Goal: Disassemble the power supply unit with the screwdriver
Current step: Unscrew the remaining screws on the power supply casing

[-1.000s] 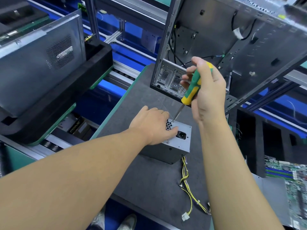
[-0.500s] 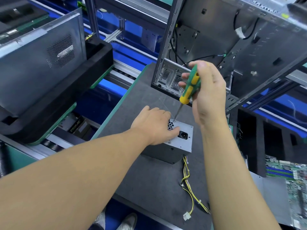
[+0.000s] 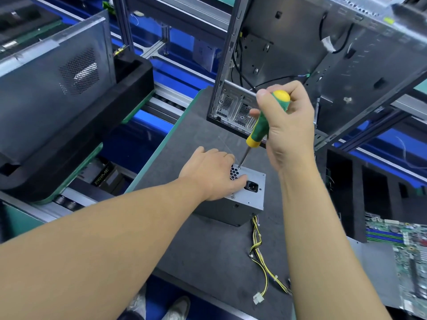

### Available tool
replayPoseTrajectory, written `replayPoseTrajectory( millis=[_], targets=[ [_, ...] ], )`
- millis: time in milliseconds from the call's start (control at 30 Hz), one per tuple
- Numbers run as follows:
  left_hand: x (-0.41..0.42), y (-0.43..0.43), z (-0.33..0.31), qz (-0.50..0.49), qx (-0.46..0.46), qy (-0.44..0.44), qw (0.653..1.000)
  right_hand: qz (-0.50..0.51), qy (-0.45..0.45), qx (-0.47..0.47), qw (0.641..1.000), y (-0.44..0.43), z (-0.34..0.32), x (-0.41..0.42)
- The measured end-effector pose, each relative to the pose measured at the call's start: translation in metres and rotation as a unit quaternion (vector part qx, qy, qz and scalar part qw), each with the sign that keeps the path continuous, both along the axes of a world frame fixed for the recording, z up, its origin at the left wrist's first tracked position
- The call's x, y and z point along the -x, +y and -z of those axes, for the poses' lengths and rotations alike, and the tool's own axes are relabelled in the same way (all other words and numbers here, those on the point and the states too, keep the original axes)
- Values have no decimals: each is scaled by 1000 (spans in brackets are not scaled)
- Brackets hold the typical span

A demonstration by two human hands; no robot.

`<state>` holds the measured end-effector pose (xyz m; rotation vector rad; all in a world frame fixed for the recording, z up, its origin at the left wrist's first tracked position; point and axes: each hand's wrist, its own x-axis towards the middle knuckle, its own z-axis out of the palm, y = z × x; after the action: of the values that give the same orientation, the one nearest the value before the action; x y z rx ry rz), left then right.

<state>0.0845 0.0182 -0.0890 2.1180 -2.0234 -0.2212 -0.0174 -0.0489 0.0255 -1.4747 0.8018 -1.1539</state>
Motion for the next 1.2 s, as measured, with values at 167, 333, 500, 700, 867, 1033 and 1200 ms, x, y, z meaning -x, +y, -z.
replayPoseTrajectory(
  millis=[167,333,500,700,867,1033,1200],
  targets=[
    [0,-1,1,3,-1,-5,1000,-51,61,-33,996,-3,-7,9],
    [2,-1,1,-2,-12,-11,1000,-29,55,-36,997,9,-7,-8],
    [1,0,-1,-1,-20,-18,1000,-11,107,-10,994,14,-9,-24],
    [2,1,-2,-1,-4,-9,1000,106,2,66,992,19,1,-21],
    [3,2,1,-1,10,3,1000,130,19,62,989,21,0,-12],
    [2,2,1,8,-7,2,1000,132,68,16,989,15,-5,-12],
    [-1,4,-3,21,-17,27,999,180,44,2,983,13,5,-16]
  ],
)
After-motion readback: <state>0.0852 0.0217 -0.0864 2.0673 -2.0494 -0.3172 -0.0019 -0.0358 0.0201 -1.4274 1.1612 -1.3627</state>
